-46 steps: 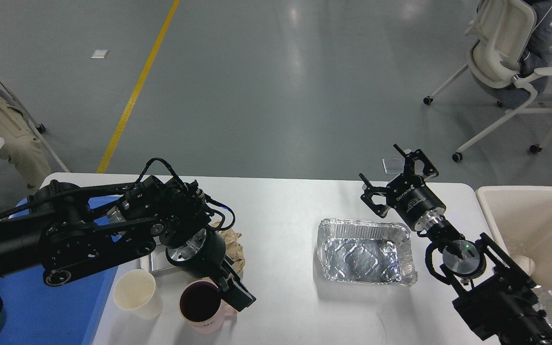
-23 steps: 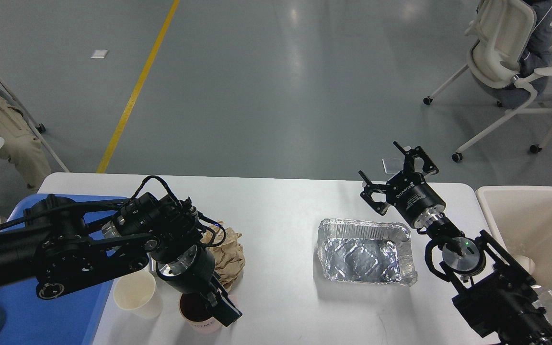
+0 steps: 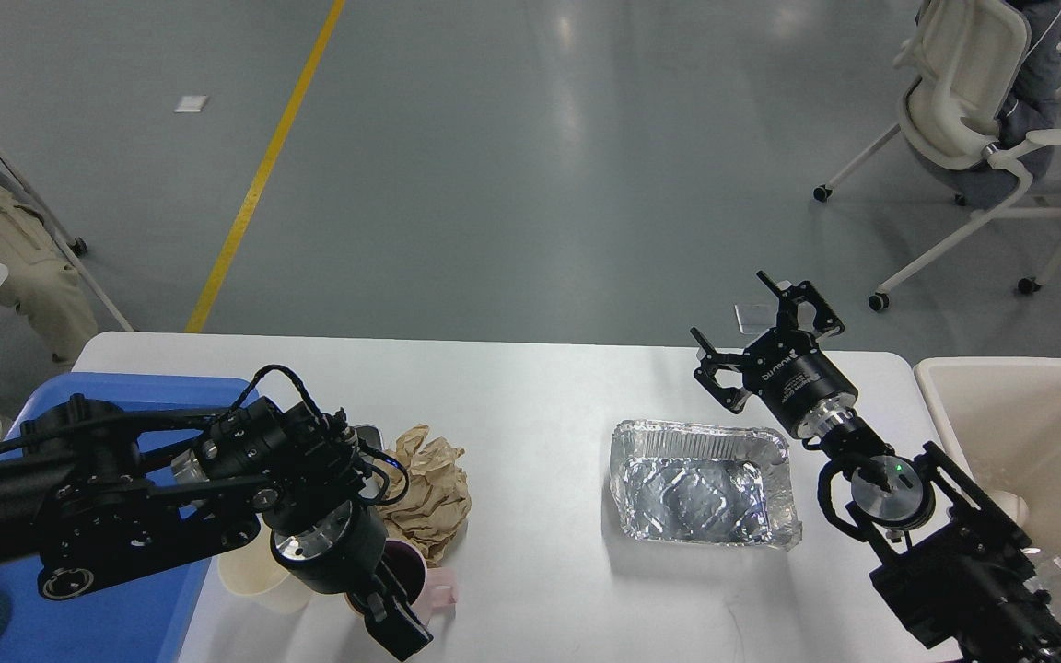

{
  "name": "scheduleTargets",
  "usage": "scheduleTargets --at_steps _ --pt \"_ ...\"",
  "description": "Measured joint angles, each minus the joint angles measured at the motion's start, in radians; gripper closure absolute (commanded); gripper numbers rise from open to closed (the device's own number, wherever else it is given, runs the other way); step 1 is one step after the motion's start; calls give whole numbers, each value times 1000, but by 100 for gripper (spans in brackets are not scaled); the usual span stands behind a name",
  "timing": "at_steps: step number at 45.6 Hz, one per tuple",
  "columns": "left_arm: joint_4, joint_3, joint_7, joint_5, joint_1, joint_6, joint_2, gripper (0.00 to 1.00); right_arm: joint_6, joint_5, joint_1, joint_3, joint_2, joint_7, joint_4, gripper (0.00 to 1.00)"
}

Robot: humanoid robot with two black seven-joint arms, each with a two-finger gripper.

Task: Tidy desktop

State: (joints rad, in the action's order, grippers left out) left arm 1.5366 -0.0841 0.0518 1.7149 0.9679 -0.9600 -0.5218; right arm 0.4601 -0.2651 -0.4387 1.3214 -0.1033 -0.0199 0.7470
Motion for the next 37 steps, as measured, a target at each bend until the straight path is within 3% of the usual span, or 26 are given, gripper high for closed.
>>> scheduleTargets --at_steps 21,37 --pt "-27 7 14 -1 -30 0 -7 4 0 1 0 1 2 0 2 0" --pt "-141 6 17 -2 -39 0 7 11 1 1 0 1 -1 0 2 0"
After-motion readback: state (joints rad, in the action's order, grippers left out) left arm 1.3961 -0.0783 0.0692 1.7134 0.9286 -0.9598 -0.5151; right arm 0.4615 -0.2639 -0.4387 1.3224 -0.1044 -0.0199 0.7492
